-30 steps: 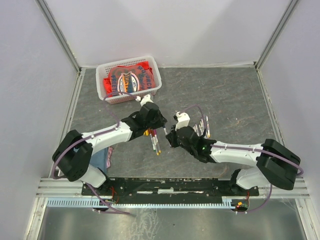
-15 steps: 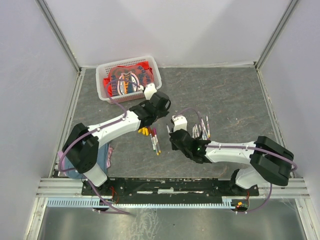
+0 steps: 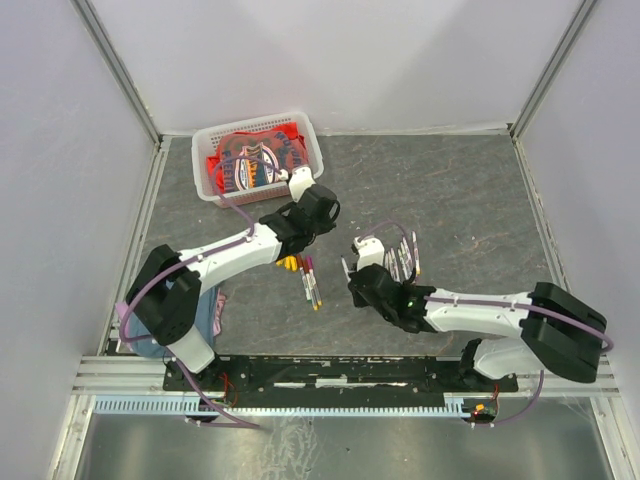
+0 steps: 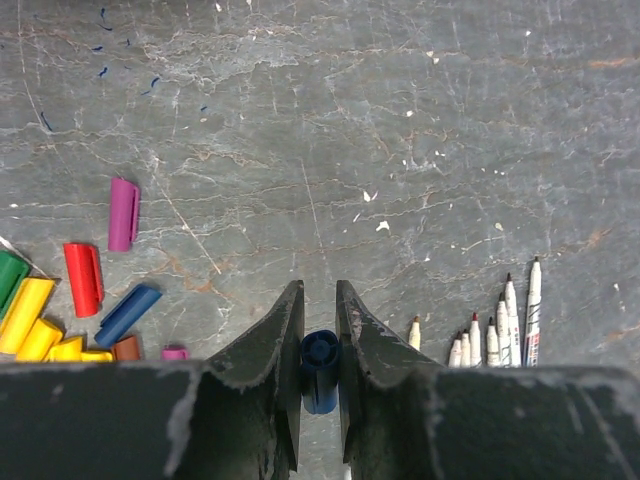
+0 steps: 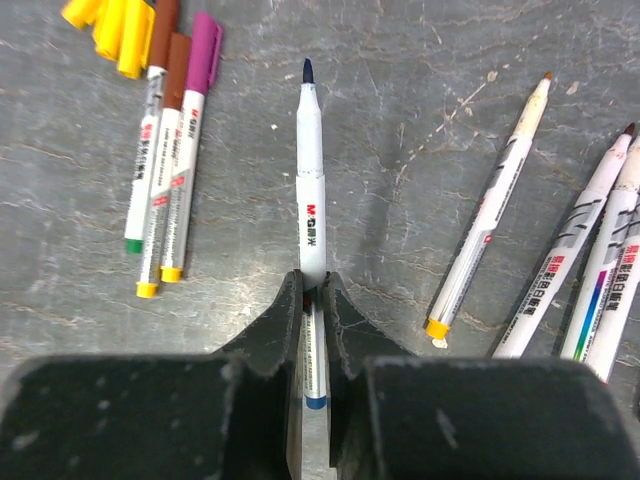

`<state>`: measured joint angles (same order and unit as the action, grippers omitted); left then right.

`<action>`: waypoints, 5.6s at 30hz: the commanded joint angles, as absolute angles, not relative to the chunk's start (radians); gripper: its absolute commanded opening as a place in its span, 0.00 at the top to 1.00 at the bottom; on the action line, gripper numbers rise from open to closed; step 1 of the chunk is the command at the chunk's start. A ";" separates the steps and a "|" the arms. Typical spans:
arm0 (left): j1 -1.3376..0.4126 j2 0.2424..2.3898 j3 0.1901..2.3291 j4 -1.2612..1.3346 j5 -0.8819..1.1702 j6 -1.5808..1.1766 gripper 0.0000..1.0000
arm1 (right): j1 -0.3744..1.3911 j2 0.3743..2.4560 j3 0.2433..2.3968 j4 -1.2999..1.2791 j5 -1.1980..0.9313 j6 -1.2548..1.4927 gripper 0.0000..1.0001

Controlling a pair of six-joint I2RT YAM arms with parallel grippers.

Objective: Open the pen caps

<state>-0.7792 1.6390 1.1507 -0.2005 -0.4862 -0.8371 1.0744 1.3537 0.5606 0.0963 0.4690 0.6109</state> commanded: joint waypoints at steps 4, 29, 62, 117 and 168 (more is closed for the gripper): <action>-0.779 1.540 1.146 -0.269 -0.545 -0.681 0.97 | 1.043 1.193 0.544 0.050 0.509 0.642 0.99; -0.704 1.597 0.987 -0.435 -0.580 -0.607 0.86 | 0.840 1.330 0.571 -0.080 0.509 0.699 0.99; -0.698 1.500 1.002 -0.414 -0.501 -0.627 0.52 | 0.833 1.269 0.671 -0.191 0.521 0.617 0.52; -0.604 1.192 0.752 -0.227 -0.344 -0.784 0.49 | 1.078 1.811 1.007 -0.077 0.417 0.673 0.55; -0.617 1.394 0.794 -0.054 0.031 -0.884 0.47 | 1.081 1.496 0.733 0.146 0.332 0.666 0.99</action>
